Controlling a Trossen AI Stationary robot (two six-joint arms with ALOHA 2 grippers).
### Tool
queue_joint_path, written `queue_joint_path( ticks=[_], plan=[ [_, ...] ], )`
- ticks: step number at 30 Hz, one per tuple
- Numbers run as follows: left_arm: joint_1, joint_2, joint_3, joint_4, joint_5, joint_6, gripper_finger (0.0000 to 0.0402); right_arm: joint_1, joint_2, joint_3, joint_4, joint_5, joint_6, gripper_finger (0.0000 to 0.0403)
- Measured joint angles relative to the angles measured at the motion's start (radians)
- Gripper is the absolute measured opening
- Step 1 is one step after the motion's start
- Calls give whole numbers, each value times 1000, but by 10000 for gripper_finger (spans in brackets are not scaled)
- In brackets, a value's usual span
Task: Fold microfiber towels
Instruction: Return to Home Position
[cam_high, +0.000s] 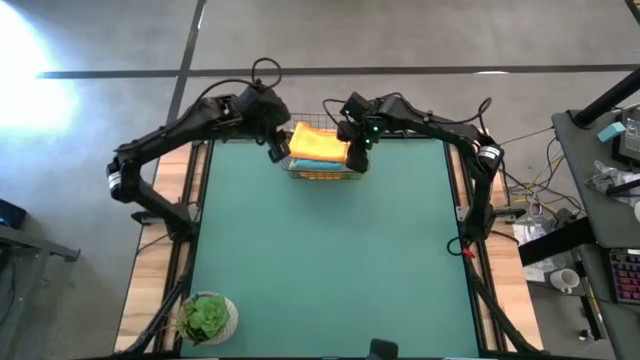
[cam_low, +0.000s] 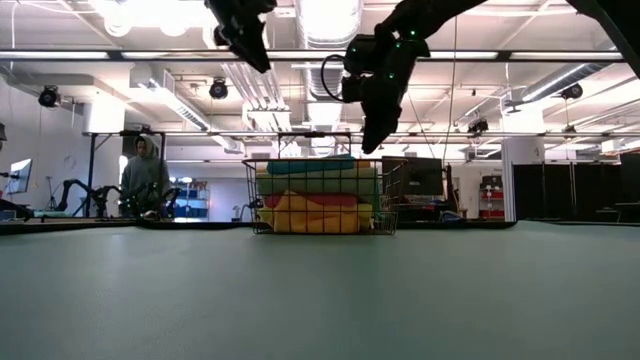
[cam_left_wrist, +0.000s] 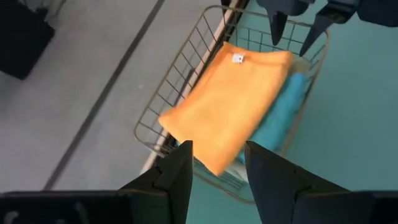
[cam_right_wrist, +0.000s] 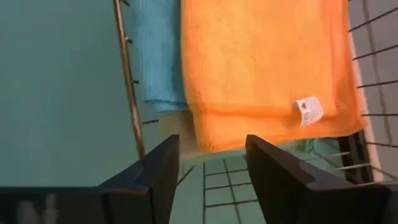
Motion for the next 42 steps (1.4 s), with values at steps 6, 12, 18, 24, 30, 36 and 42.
queue_joint_path(
  ticks=[6,12,18,24,30,36,42],
  plan=[
    [-8,-88,-111,31,31,-65,130,3,-3,0,0,-158,27,171],
    [-31,-250,-361,184,32,-71,116,22,-19,0,25,-262,73,162],
    [-40,-440,-596,280,41,-125,34,71,-36,0,219,-262,212,155],
    [-54,-662,-832,448,122,-194,8,133,-52,0,422,-262,313,157],
    [-58,-866,-1062,623,124,-285,1,190,-67,0,457,-256,384,150],
    [-59,-985,-1239,817,117,-327,0,241,-67,0,460,-254,398,144],
    [-60,-1058,-1367,949,117,-432,0,271,-72,0,478,-254,410,148]
  ],
)
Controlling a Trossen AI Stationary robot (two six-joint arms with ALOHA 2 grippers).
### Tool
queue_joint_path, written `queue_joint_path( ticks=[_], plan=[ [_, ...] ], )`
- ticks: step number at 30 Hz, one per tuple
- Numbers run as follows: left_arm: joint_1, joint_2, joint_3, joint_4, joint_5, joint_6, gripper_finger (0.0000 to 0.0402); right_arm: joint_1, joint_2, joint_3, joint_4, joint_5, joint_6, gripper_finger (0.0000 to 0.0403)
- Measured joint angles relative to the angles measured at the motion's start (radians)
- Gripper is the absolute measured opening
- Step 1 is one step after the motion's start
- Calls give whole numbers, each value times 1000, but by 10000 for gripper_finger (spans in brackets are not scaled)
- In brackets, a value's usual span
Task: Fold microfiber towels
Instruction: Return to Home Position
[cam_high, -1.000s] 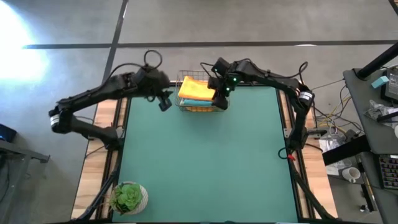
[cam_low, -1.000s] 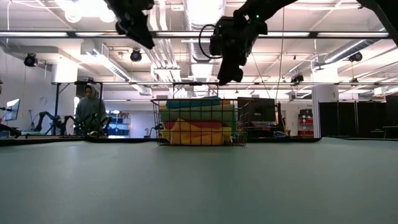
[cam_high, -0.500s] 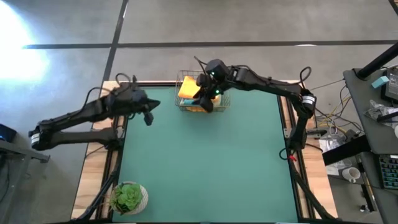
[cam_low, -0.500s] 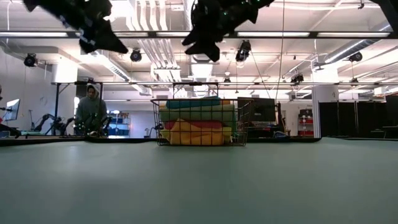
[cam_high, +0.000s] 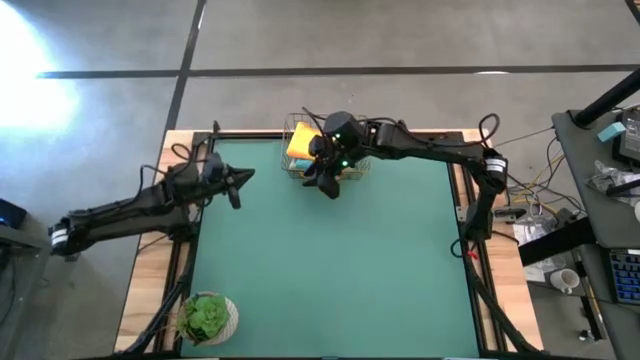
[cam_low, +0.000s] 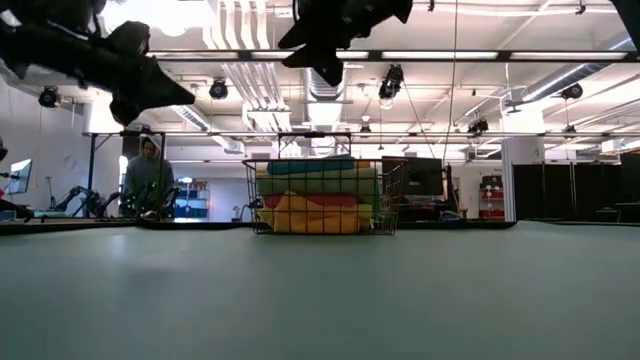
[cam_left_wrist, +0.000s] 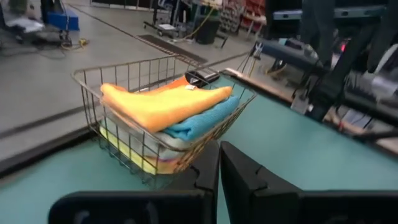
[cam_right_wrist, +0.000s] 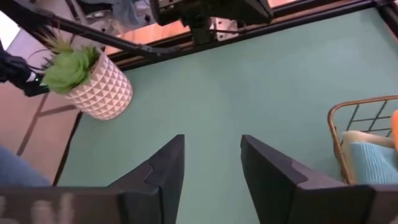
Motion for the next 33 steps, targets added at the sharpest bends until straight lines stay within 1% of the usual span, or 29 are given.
queue_joint_path(
  ticks=[2,7,15,19,21,23,26,29,31,33],
  plan=[
    [-4,-26,-42,37,0,-48,0,0,-10,0,-1,1,13,150],
    [-32,-95,-134,108,-2,-78,0,-7,-74,0,-3,3,29,148],
    [-41,-191,-229,124,-2,-105,0,-20,-249,0,-6,5,10,137],
    [-41,-226,-269,126,-2,-104,0,-20,-351,0,-42,17,-36,137],
    [-41,-237,-286,126,-2,-104,0,-18,-403,0,-87,67,-54,140],
    [-41,-241,-296,127,-2,-104,0,-5,-452,-2,-142,141,-59,143],
    [-41,-242,-302,147,-2,-104,0,33,-531,-51,-177,252,-62,146],
    [-41,-230,-303,143,-2,-104,0,89,-616,-167,-155,352,-31,145],
    [-41,-222,-303,143,-2,-103,0,126,-676,-277,-88,429,4,142],
    [-41,-211,-303,143,-2,-103,0,157,-735,-397,-7,484,33,138]
  ],
)
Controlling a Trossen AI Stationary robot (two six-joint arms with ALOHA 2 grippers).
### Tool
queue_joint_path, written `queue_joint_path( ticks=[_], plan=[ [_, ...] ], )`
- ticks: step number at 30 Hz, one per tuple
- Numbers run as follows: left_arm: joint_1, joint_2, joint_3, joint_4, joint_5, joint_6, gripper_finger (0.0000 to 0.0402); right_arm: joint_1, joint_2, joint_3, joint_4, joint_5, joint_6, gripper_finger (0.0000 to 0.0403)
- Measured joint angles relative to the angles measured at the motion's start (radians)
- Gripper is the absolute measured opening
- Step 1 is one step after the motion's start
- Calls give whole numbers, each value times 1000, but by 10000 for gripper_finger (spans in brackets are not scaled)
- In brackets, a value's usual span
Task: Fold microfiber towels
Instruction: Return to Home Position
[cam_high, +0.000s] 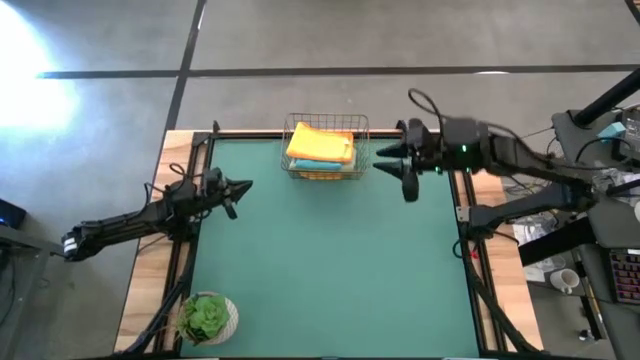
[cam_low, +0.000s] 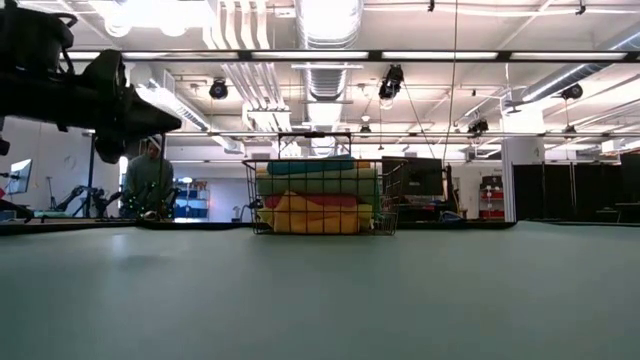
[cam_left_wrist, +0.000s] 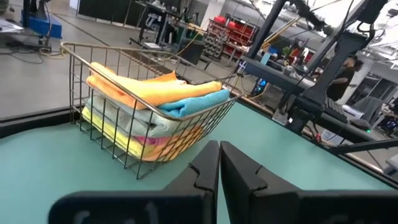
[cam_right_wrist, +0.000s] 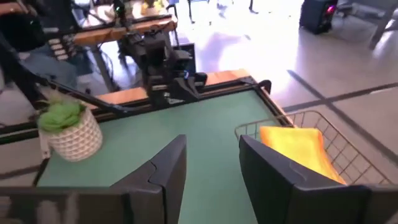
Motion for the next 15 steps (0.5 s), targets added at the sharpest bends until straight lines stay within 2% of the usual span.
queue_joint_path(
  ticks=[8,15],
  plan=[
    [0,44,-1,0,0,8,0,47,-196,-427,327,22,176,133],
    [0,95,-2,-1,0,7,0,50,-338,-684,426,30,311,142]
  ],
)
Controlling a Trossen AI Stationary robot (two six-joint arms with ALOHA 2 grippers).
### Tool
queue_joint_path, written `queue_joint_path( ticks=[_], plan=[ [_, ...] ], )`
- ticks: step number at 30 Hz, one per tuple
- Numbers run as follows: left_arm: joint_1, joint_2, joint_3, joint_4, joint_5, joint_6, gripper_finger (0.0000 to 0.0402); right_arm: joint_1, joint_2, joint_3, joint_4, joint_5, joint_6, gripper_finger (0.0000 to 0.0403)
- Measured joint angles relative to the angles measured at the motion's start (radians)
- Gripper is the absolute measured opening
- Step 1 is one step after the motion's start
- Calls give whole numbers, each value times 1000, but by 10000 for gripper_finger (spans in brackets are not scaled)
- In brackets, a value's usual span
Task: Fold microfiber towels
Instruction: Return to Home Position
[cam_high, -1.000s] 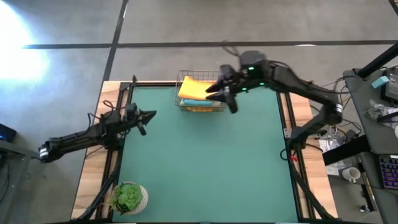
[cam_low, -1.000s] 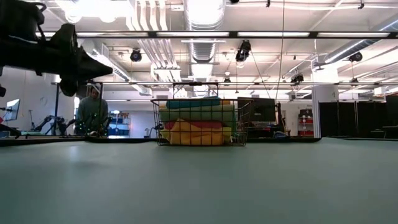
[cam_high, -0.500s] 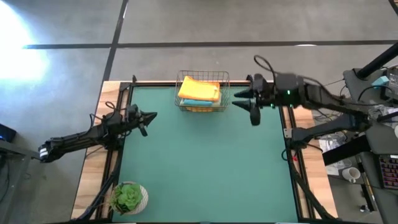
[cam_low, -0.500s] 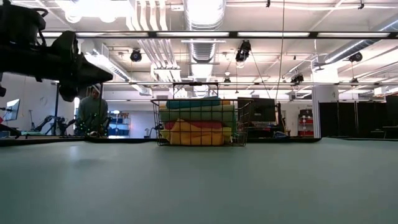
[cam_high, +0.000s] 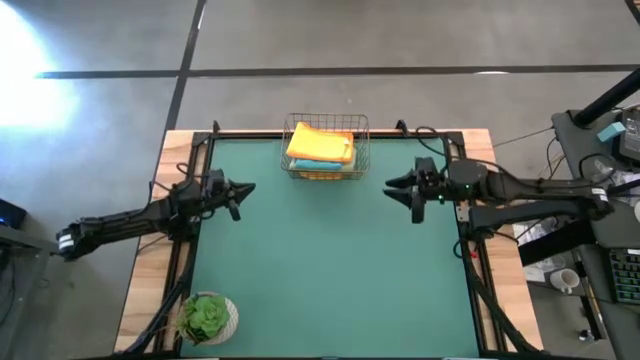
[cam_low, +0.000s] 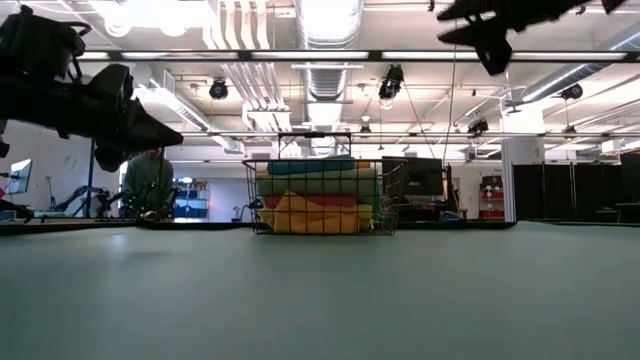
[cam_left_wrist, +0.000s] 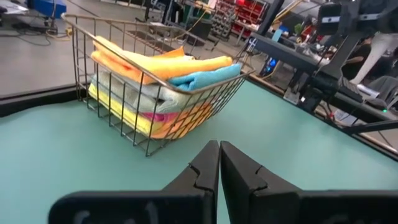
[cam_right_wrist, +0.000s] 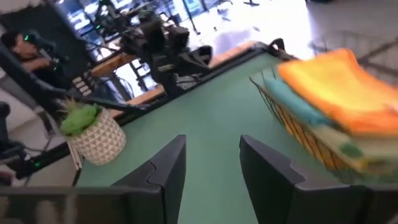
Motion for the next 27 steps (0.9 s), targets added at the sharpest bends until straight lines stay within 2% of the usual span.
queue_joint_path(
  ticks=[8,16,25,27],
  plan=[
    [0,47,-1,0,0,-1,0,0,-216,-224,41,115,118,139],
    [0,83,-2,0,0,-2,0,0,-388,-403,146,114,129,130],
    [0,112,-2,0,0,-3,0,0,-585,-577,165,103,151,130],
    [0,119,-2,1,0,-3,0,0,-626,-611,156,71,133,130]
  ],
)
